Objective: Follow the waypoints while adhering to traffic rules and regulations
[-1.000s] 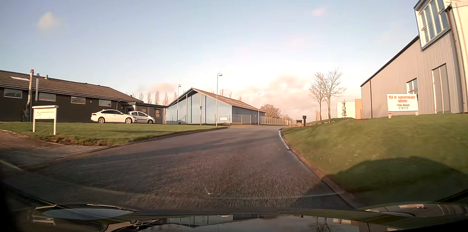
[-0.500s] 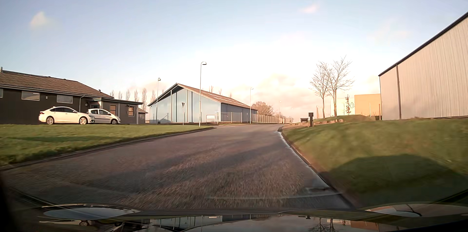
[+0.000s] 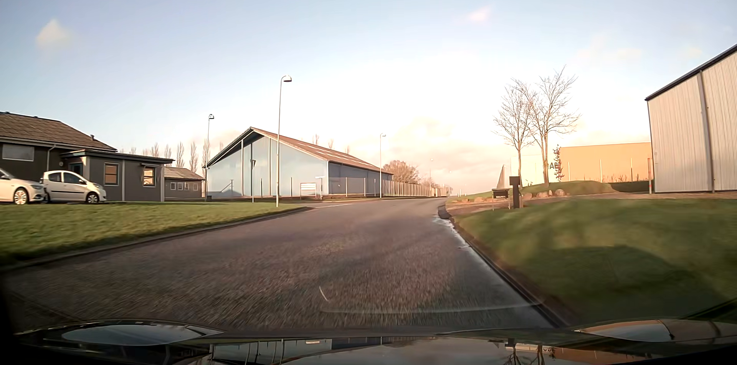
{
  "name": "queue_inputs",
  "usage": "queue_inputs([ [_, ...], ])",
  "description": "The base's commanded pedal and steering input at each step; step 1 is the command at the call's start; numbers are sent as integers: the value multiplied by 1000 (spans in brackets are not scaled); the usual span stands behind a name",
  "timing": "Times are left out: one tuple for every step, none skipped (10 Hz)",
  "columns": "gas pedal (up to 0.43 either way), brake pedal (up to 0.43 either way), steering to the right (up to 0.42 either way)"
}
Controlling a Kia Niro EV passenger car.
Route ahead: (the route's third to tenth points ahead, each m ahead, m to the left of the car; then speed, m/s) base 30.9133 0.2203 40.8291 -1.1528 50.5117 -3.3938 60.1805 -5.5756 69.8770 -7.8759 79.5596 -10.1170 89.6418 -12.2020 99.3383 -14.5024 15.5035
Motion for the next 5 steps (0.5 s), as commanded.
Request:
queue_inputs([
  [220,0,17],
  [220,0,17],
  [209,0,18],
  [197,0,18],
  [197,0,20],
])
